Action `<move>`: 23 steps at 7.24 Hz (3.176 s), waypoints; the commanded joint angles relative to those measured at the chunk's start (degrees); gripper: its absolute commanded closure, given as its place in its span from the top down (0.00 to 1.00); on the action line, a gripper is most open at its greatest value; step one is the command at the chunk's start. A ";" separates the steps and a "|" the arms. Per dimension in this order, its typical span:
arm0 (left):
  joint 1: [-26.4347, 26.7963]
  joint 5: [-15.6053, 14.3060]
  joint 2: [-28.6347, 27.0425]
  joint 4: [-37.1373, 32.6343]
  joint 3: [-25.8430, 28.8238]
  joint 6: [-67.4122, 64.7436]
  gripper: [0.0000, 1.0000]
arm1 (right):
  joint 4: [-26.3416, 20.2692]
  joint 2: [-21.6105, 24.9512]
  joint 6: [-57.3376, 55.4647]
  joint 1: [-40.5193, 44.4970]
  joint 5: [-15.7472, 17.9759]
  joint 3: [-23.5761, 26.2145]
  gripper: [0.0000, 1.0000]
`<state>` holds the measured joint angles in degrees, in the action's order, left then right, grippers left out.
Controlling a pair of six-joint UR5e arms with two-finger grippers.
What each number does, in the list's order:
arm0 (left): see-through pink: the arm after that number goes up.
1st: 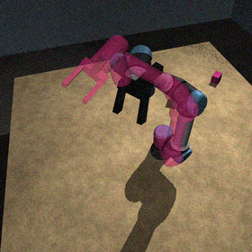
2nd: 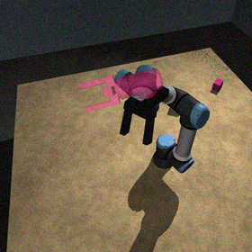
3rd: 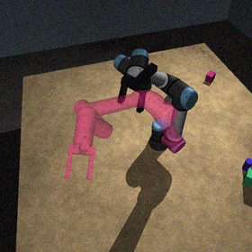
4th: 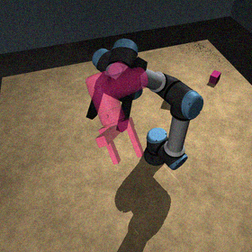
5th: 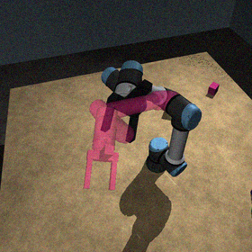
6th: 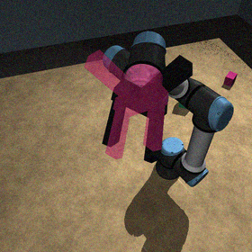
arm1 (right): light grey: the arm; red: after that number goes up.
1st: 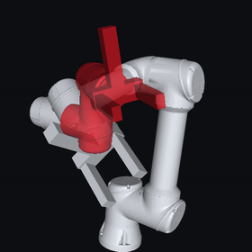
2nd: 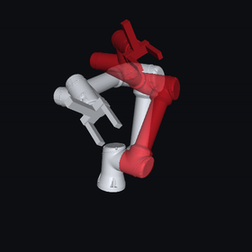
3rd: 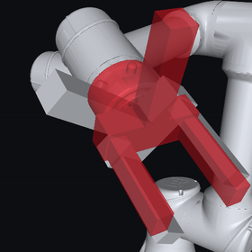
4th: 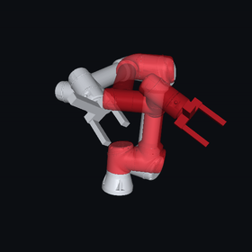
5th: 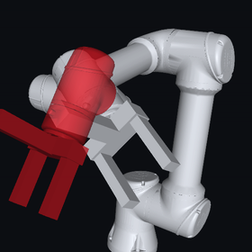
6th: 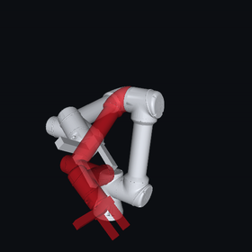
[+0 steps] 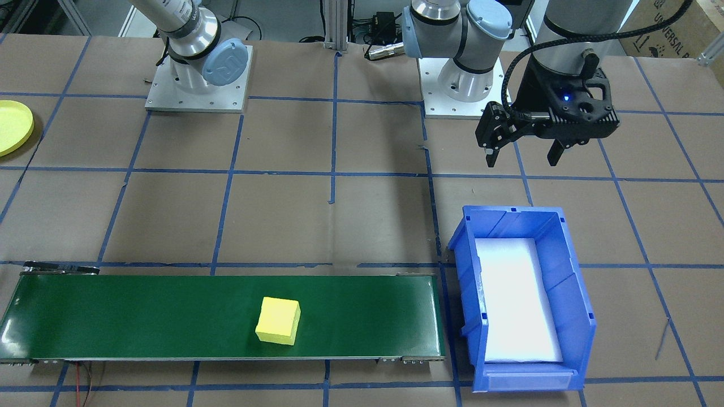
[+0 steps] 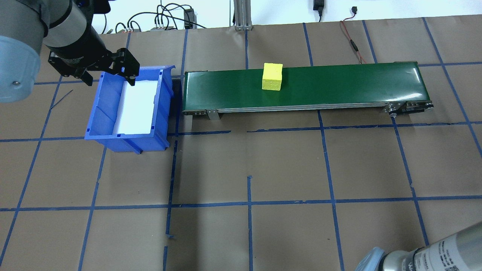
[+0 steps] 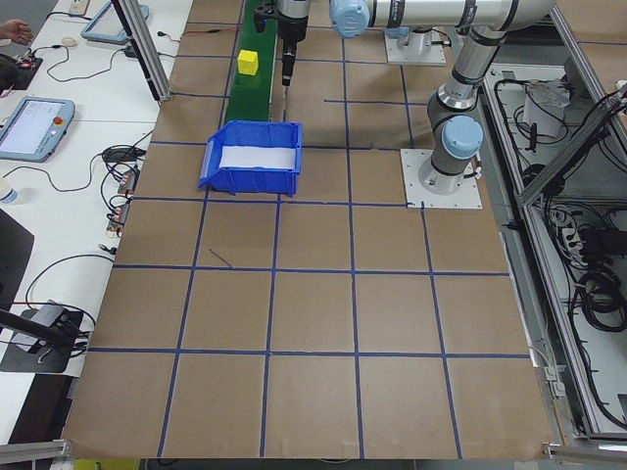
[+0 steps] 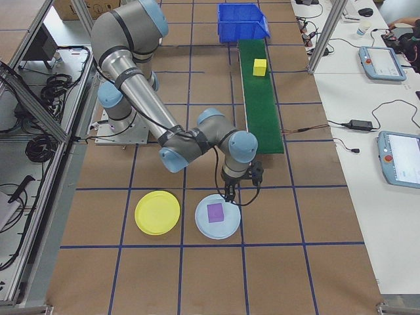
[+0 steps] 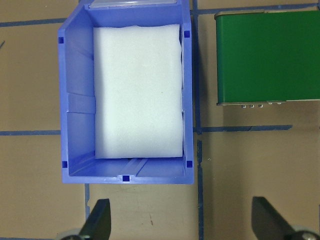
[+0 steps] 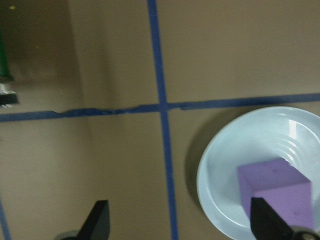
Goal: Move block left to right into plate
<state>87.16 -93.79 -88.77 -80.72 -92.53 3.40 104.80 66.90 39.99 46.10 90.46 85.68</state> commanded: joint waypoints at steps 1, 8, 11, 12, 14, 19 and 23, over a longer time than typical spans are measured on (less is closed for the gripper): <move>-0.59 -0.08 -1.05 0.73 -0.45 0.11 1.00 | -1.17 0.25 -12.60 9.15 -7.90 -0.16 1.00; -0.50 -0.08 -2.99 1.18 -0.72 0.11 1.00 | 2.34 -2.21 -19.95 19.11 -19.27 1.33 1.00; -0.59 -0.08 -3.25 3.01 -0.72 0.11 1.00 | 4.88 -2.48 -16.99 19.29 -19.71 1.51 1.00; -0.59 -0.08 -3.34 3.11 -0.72 0.03 1.00 | 5.06 -2.48 -16.96 19.29 -19.89 2.03 1.00; -0.59 0.01 -3.17 3.11 -0.46 -0.24 1.00 | 6.55 -2.65 -16.53 19.29 -19.89 2.83 1.00; -0.15 -0.17 -2.73 3.20 -0.37 -0.41 1.00 | 7.18 -2.74 -17.31 19.29 -20.15 3.80 1.00; 0.37 0.01 0.34 3.02 0.34 -0.41 1.00 | 8.49 -2.48 -17.75 19.29 -20.15 3.71 1.00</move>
<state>87.34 -93.79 -89.51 -77.62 -92.20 2.96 112.82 64.36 22.46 65.39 70.31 89.42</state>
